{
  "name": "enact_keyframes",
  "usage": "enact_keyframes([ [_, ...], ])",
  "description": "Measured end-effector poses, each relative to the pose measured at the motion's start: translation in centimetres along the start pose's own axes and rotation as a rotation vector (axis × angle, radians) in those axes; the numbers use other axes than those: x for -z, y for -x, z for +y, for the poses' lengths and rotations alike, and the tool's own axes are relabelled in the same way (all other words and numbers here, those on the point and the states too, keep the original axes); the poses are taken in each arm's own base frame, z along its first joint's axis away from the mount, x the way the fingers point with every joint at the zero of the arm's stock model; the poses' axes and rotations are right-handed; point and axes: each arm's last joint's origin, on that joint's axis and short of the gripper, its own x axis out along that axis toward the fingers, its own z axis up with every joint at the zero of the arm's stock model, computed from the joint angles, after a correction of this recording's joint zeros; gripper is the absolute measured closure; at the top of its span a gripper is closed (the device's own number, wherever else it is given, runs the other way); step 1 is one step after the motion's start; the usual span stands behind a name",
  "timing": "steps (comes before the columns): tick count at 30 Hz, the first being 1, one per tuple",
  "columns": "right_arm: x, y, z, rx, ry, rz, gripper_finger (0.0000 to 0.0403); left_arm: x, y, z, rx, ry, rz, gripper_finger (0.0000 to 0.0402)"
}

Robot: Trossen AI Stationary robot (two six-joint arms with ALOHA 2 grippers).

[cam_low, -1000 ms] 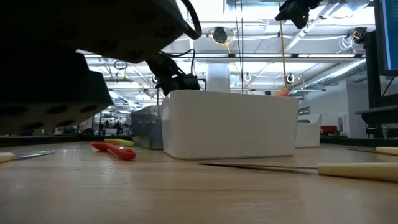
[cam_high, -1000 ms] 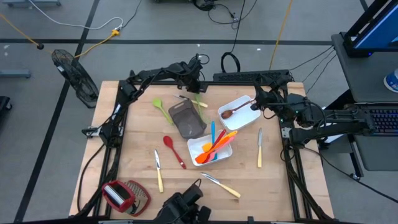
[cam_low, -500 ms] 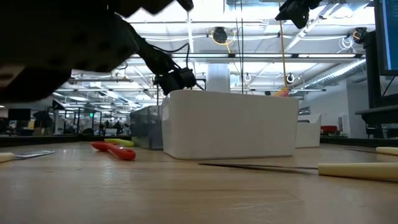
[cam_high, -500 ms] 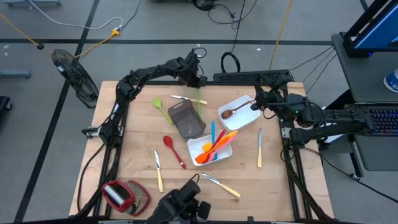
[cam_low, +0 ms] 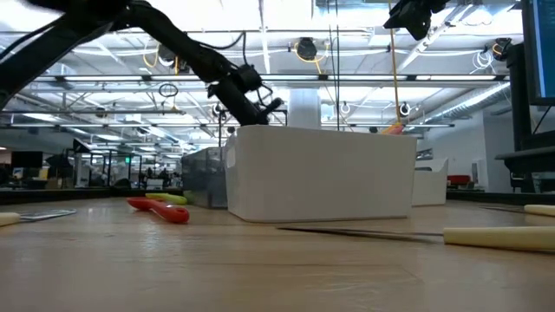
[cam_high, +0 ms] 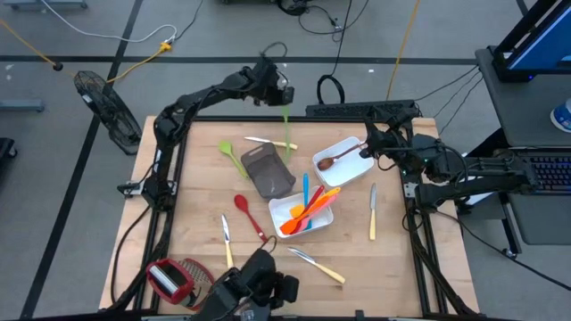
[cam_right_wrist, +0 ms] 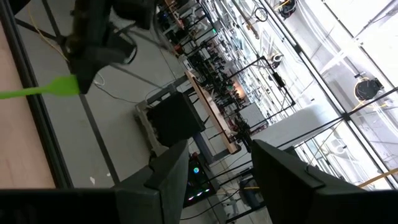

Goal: Pick & Place Kitchen Items
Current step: Put the green spatula into the bottom white bin

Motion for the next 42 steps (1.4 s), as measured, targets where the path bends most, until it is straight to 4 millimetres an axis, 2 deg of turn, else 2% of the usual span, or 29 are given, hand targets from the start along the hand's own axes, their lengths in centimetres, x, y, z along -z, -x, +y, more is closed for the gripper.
enact_keyframes([
  [5,0.0,0.0,0.0,0.0,0.0,0.0,0.0234,-1.8,2.9,-0.8,0.064,0.01,-0.119,0.04],
  [10,0.0,0.0,0.0,0.0,-0.064,0.0,0.0234,-3.1,6.4,-2.6,0.158,-0.004,-0.226,0.0401],
  [17,-0.1,0.0,0.1,-0.022,-0.206,-0.022,0.0234,-2.5,10.4,-7.0,0.295,-0.052,-0.328,0.0401],
  [24,-0.4,-0.2,0.9,-0.135,-0.344,-0.098,0.0234,0.1,12.3,-12.2,0.407,-0.11,-0.382,0.0401],
  [32,0.6,0.4,1.1,-0.255,-0.534,-0.063,0.0234,4.3,11.6,-16.8,0.488,-0.147,-0.331,0.0401],
  [35,1.3,1.0,1.3,-0.378,-0.608,-0.051,0.0234,5.9,11.4,-18.3,0.495,-0.16,-0.323,0.0401],
  [42,2.3,2.5,2.0,-0.79,-0.755,-0.035,0.0234,9.6,11.4,-21.5,0.546,-0.187,-0.301,0.0401],
])
